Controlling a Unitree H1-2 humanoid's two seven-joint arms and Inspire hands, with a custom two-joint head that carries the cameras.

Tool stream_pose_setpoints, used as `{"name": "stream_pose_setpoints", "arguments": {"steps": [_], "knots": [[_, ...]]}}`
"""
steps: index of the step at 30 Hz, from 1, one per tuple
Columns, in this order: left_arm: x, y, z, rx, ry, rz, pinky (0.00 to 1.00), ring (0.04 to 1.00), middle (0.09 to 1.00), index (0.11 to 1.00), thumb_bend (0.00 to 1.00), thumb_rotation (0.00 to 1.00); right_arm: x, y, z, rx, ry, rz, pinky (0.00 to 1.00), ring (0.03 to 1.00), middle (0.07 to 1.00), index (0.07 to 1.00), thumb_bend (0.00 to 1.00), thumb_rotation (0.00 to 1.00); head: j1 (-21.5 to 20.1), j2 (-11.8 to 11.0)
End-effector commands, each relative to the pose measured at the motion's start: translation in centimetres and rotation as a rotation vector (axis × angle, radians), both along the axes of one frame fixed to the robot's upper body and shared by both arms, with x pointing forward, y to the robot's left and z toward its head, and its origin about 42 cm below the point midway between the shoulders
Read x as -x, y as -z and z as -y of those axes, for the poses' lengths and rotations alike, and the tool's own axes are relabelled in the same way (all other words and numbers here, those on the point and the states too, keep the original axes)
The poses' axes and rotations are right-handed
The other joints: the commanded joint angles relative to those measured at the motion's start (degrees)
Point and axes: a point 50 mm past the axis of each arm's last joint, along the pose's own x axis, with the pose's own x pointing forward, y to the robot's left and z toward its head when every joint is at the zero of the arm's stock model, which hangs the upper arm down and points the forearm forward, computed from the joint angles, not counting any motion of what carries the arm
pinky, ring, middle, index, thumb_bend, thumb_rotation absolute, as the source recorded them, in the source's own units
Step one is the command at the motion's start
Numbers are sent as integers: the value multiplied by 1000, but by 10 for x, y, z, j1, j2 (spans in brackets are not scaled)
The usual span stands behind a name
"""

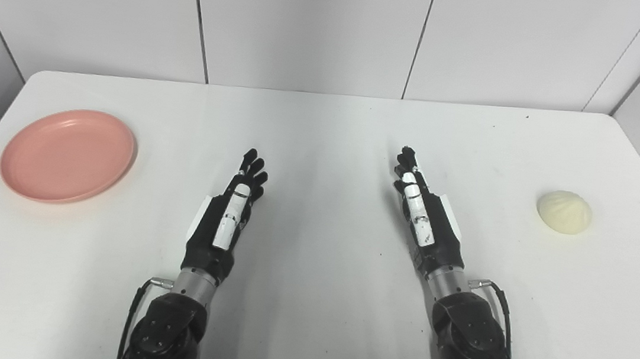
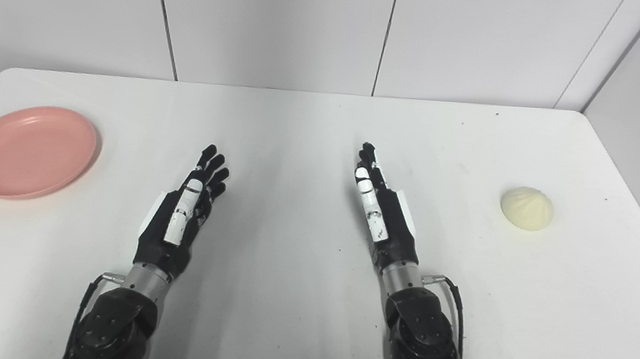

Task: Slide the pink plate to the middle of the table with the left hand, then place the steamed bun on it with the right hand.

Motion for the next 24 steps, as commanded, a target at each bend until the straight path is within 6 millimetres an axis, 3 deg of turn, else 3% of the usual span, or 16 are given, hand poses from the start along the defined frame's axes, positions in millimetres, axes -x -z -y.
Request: {"name": "stream_pose_setpoints", "arguments": {"steps": [1,10,20,24], "knots": [[16,37,-14,-37,-21,-127,992,981,1000,1000,322,1000,17,31,5,-7,11,-78,1000,1000,1000,1000,178,1000,1,-2],[17,37,-13,-37,-17,-126,996,983,1000,1000,323,1000,17,30,3,-21,0,-89,1000,1000,1000,1000,178,1000,4,-2],[13,46,5,-54,-18,-117,1000,985,1000,1000,316,1000,17,32,21,-21,-13,-80,1000,1000,1000,1000,216,1000,136,-27],[11,49,11,-54,-25,-114,992,983,1000,1000,306,1000,17,31,26,-25,-19,-78,1000,1000,1000,1000,191,1000,146,-32]]}}
